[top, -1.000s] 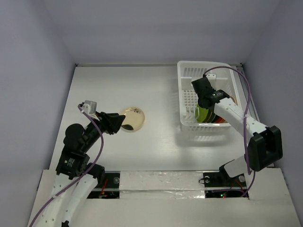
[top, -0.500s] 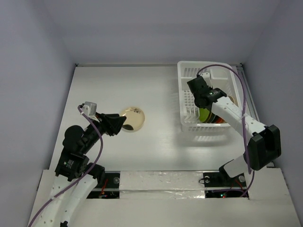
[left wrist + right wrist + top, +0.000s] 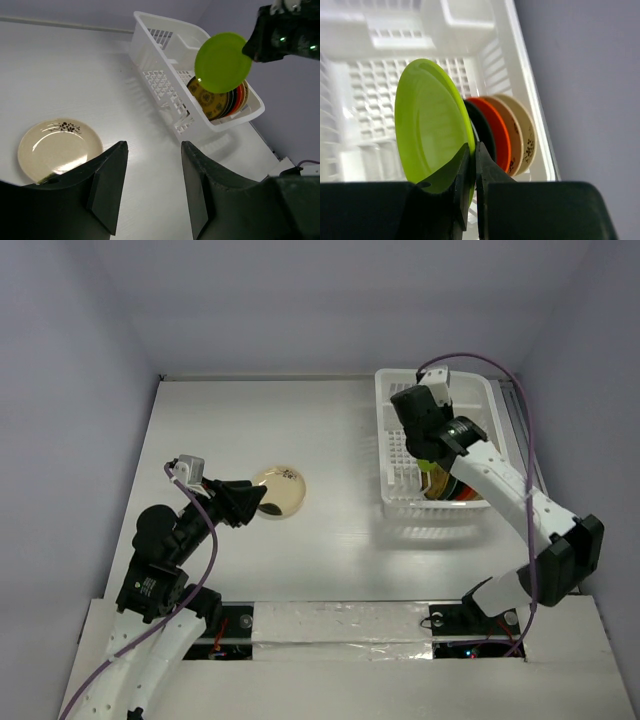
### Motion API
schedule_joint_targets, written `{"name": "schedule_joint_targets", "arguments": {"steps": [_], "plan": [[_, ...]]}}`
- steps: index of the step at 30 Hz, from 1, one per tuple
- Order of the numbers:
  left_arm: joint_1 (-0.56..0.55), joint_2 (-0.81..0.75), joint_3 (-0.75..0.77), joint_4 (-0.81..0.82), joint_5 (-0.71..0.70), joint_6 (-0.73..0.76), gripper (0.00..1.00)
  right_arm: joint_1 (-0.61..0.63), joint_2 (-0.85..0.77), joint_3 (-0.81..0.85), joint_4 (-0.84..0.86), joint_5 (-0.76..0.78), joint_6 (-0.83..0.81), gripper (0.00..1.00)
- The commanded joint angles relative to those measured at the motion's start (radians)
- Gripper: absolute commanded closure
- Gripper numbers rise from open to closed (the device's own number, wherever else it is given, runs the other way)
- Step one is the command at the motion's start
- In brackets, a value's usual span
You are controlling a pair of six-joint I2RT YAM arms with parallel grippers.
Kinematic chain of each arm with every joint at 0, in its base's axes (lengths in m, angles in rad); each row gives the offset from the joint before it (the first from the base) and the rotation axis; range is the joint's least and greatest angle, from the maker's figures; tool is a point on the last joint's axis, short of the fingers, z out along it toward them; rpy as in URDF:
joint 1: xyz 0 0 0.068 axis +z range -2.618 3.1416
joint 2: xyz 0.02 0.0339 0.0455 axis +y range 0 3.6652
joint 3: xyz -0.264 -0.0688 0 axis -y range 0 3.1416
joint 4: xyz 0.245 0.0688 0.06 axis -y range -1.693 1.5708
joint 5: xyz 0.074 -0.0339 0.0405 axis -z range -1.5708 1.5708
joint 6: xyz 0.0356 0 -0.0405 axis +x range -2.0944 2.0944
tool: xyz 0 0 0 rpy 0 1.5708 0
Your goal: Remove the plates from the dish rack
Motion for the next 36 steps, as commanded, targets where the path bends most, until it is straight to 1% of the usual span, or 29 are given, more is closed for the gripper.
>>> {"name": "schedule_joint_targets", "arguments": {"steps": [1,3,4,6,7,8,9,10,11,12,13,14,17,19,20,22,26,29,33,36], "plan": [[-0.006,0.005,0.002,0.040,-0.004,-0.004,0.56,0.054,-0.105,0.106,-0.029,0.079,0.042,1.00],[-0.006,0.004,0.002,0.040,-0.004,-0.004,0.56,0.094,-0.115,0.118,-0.026,0.059,0.049,1.00],[-0.006,0.004,0.003,0.040,-0.009,-0.004,0.56,0.147,-0.113,0.122,-0.013,0.028,0.059,1.00],[-0.006,0.007,0.003,0.035,-0.014,-0.004,0.56,0.198,-0.107,0.119,0.054,-0.016,0.069,1.00],[-0.006,0.005,0.005,0.032,-0.023,-0.004,0.56,0.233,-0.101,0.113,0.088,-0.088,0.081,1.00],[-0.006,0.005,0.005,0.030,-0.026,-0.004,0.56,0.247,-0.089,0.106,0.171,-0.136,0.089,1.00],[-0.006,0.005,0.008,0.026,-0.032,-0.004,0.56,0.258,-0.083,0.095,0.221,-0.185,0.096,1.00],[-0.006,0.002,0.008,0.024,-0.043,-0.004,0.56,0.267,-0.076,0.078,0.281,-0.292,0.118,1.00],[-0.006,0.002,0.008,0.023,-0.049,-0.004,0.56,0.267,-0.060,0.037,0.397,-0.352,0.139,1.00],[-0.006,-0.001,0.008,0.021,-0.055,-0.006,0.56,0.267,-0.044,0.014,0.454,-0.413,0.157,1.00],[-0.006,-0.007,0.009,0.017,-0.061,-0.007,0.56,0.267,-0.024,-0.002,0.506,-0.522,0.179,1.00],[-0.006,-0.009,0.011,0.017,-0.072,-0.007,0.56,0.277,0.002,-0.012,0.581,-0.567,0.235,1.00],[-0.006,-0.010,0.009,0.014,-0.078,-0.009,0.56,0.286,0.137,0.015,0.636,-0.676,0.318,1.00],[-0.006,-0.009,0.009,0.012,-0.079,-0.009,0.56,0.296,0.230,0.066,0.642,-0.690,0.380,1.00],[-0.006,-0.009,0.009,0.014,-0.080,-0.007,0.56,0.297,0.250,0.064,0.693,-0.713,0.398,1.00],[-0.006,-0.006,0.008,0.014,-0.079,-0.009,0.56,0.297,0.295,0.035,0.747,-0.759,0.458,1.00],[-0.006,0.002,0.008,0.017,-0.070,-0.010,0.56,0.297,0.351,-0.017,0.859,-0.790,0.550,1.00],[-0.006,0.002,0.006,0.017,-0.070,-0.010,0.56,0.297,0.396,-0.038,0.887,-0.799,0.602,1.00],[-0.006,0.002,0.006,0.018,-0.070,-0.010,0.56,0.297,0.414,-0.085,0.902,-0.781,0.639,1.00],[-0.006,0.002,0.005,0.018,-0.069,-0.012,0.56,0.297,0.424,-0.118,0.909,-0.765,0.652,0.98]]}}
